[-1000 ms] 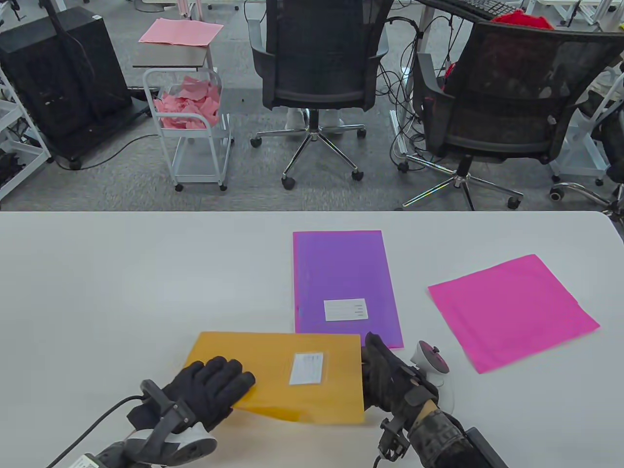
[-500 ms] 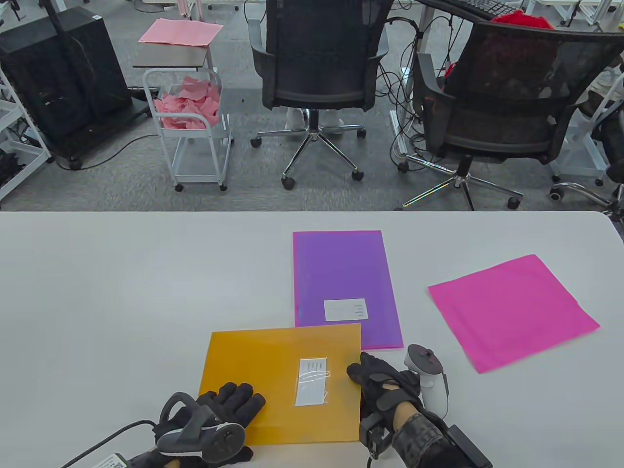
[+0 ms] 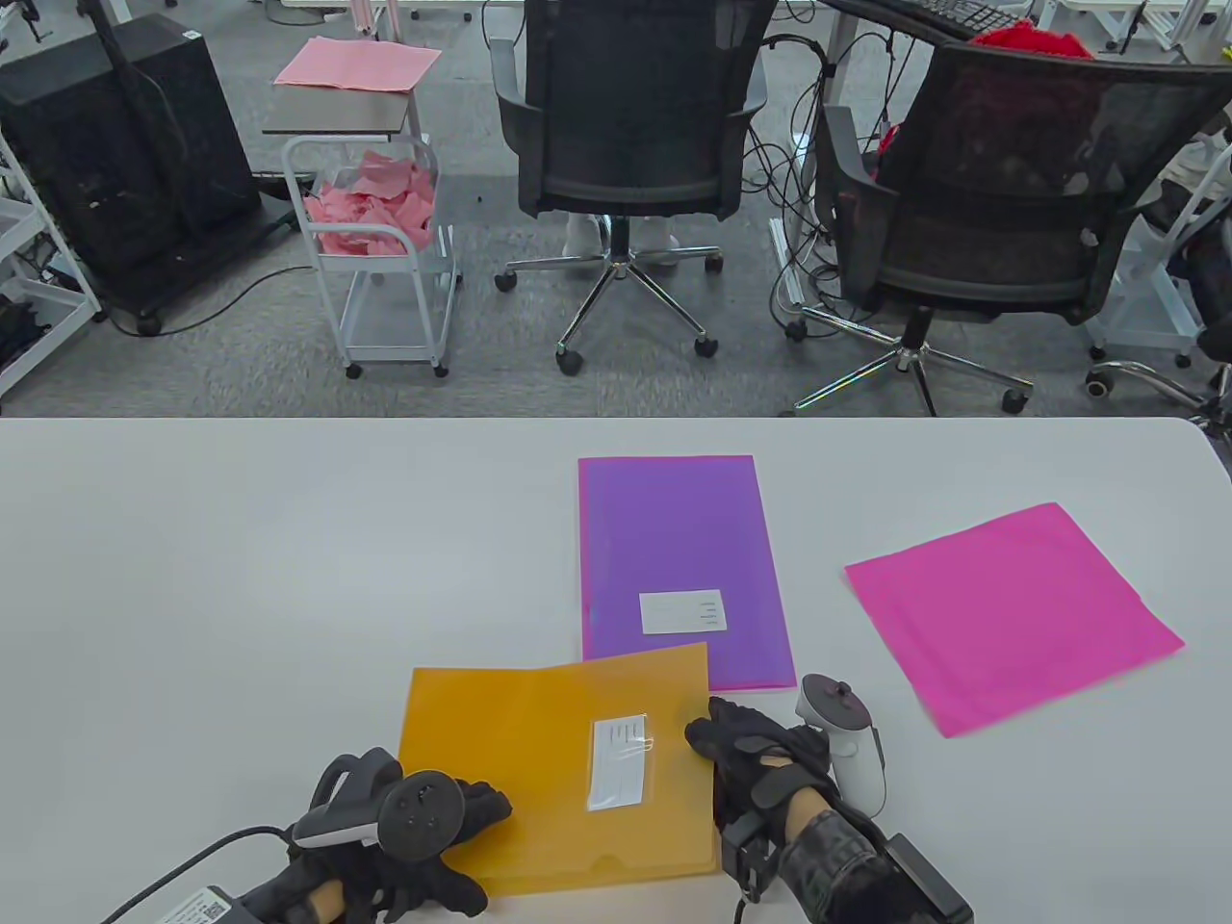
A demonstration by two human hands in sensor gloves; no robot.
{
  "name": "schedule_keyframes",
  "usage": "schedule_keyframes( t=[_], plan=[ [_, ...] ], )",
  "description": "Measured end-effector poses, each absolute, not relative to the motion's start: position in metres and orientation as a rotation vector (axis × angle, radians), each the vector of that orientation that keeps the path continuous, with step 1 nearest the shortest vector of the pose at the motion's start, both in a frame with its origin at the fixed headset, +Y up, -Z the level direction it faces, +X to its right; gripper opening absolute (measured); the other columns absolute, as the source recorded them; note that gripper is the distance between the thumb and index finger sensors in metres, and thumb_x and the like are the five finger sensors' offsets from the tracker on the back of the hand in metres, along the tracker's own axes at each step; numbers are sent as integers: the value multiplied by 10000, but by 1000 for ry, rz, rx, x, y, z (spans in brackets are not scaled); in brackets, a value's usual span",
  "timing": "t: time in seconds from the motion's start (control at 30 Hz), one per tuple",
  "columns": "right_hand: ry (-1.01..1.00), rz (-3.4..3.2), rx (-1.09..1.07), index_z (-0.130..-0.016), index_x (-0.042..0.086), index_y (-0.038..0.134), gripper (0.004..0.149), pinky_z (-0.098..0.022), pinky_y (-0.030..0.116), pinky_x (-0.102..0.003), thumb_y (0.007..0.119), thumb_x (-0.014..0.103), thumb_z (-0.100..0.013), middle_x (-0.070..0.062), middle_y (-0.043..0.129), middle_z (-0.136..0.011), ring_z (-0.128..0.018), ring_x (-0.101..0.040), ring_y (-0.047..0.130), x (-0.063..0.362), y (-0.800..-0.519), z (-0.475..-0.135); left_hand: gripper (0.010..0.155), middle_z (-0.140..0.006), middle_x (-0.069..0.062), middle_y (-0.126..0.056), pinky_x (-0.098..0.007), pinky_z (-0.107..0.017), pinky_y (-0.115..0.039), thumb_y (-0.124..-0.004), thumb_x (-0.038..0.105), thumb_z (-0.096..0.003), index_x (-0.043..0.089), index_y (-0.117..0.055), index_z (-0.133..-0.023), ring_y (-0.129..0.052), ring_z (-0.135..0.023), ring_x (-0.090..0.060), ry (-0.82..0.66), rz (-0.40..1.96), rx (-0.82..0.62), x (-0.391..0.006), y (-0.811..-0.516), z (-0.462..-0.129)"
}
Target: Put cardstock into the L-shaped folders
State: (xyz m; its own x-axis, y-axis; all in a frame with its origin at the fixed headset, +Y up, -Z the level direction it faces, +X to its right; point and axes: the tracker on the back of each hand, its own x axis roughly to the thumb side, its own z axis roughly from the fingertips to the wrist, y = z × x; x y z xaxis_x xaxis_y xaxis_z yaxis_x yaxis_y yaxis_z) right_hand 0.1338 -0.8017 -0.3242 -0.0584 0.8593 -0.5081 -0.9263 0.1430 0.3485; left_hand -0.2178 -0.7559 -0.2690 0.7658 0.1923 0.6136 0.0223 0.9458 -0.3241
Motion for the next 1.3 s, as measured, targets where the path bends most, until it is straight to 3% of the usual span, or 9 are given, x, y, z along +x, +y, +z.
schedule_keyframes(
  t=[0.1,0.23,0.4,0.47,0.53,0.6,0.67,1.07,1.3],
  plan=[
    [733,1504,-79,-883,14,494,545,-41,860,-281,697,333,-490,-209,918,-496,-179,-224,1000,132,-799,-325,668,-942,7,-836,-443,-496,-888,-720,573,-412,268,-595,-993,-913,-794,-267,-634,110,-225,-216,-757,-266],
    [691,1684,-140,-841,-108,468,772,-72,847,-347,667,548,-485,-298,874,-532,-226,-309,983,144,-783,-328,537,-873,26,-904,-418,-449,-917,-638,492,-445,293,-679,-941,-963,-724,-242,-587,199,-196,-223,-756,-271],
    [205,2243,-519,-886,-16,510,714,-153,824,-410,745,476,-426,-347,776,-681,-369,-395,931,216,-744,-343,529,-863,11,-919,-426,-449,-904,-639,470,-453,268,-684,-939,-974,-712,-250,-517,396,-252,-239,-756,-281],
    [144,2391,-737,-952,90,419,747,-262,777,-453,782,442,-402,-345,539,-872,-625,-468,770,254,-743,-352,531,-864,7,-919,-429,-446,-906,-640,470,-452,265,-683,-941,-977,-709,-257,-511,398,-252,-239,-756,-281],
    [368,2403,-901,-992,257,218,815,-500,612,-512,781,442,-432,-194,159,-1030,-856,-470,427,279,-750,-356,532,-864,2,-918,-430,-442,-908,-642,473,-451,268,-684,-940,-976,-707,-260,-533,368,-237,-237,-756,-279],
    [544,2392,-964,-965,360,73,880,-626,462,-526,780,477,-453,-62,-89,-1023,-921,-409,164,297,-761,-358,534,-863,-6,-918,-433,-430,-915,-645,479,-449,272,-687,-940,-981,-701,-266,-556,331,-221,-234,-755,-277],
    [572,2380,-1040,-961,390,77,878,-668,407,-528,783,492,-449,8,-97,-1038,-937,-369,97,307,-771,-358,537,-862,-17,-916,-437,-421,-919,-646,480,-448,268,-685,-941,-984,-695,-276,-574,297,-210,-231,-755,-276],
    [510,2816,-1101,-910,184,539,501,-586,621,-513,709,371,-479,-166,541,-1008,-862,-396,592,269,-765,-366,549,-853,-70,-919,-455,-397,-925,-651,478,-447,249,-677,-946,-1011,-678,-312,-616,165,-132,-225,-753,-270],
    [423,2910,-817,-774,121,720,441,-428,753,-487,759,353,-401,-177,817,-821,-658,-390,823,240,-740,-357,547,-852,-78,-918,-459,-389,-927,-649,476,-449,249,-677,-947,-1025,-672,-322,-618,106,-89,-224,-753,-269]
  ],
)
